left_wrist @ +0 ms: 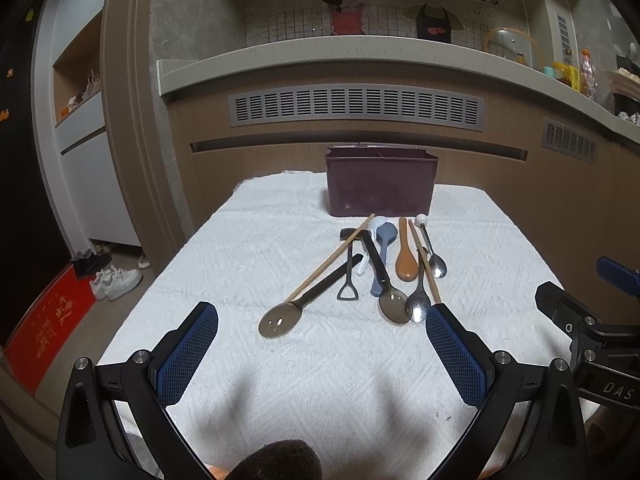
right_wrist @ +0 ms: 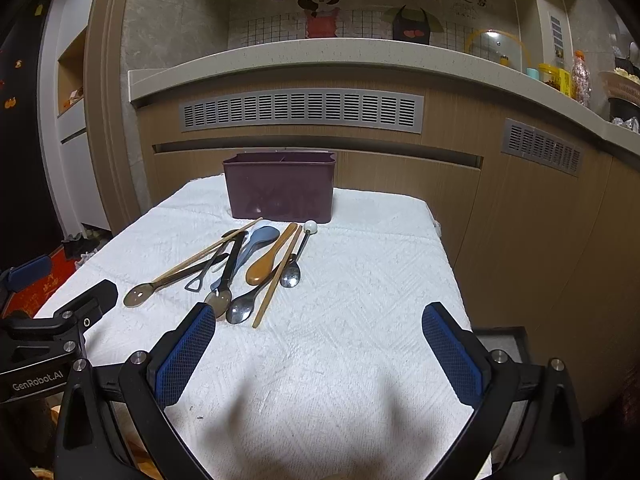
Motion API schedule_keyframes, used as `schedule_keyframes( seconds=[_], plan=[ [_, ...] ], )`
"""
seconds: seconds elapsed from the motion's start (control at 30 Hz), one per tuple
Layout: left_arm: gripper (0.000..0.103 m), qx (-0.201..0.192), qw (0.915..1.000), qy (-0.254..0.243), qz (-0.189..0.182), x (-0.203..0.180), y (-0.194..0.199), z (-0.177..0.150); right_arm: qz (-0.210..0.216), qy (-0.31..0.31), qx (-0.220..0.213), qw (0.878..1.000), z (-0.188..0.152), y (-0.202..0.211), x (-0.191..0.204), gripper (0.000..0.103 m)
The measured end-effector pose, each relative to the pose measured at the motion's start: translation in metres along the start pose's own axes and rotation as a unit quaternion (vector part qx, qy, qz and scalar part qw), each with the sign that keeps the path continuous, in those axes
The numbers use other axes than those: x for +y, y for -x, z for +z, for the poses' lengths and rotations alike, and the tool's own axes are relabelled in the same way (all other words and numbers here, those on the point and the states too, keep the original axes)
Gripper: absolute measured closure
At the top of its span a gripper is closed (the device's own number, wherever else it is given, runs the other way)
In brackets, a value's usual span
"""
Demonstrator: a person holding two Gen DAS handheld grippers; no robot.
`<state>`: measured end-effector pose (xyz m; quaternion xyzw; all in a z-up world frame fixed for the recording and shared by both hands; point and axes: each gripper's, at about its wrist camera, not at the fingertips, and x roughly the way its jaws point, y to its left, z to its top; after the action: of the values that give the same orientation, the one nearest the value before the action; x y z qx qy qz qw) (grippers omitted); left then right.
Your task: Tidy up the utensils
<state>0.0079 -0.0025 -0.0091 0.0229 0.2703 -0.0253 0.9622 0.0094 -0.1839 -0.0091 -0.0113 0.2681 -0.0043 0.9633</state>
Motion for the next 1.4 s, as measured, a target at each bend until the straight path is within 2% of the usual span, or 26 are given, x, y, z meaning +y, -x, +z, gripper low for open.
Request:
schedule_keyframes(
  seconds=[1.4],
  plan=[
    [0.000,0.028,0.9996,0.002,-0.007,0.000,-0.010,-0.004,0.014,-0.004,0.027,1.000,-0.004,-0.012,0.002,0.000]
  ],
)
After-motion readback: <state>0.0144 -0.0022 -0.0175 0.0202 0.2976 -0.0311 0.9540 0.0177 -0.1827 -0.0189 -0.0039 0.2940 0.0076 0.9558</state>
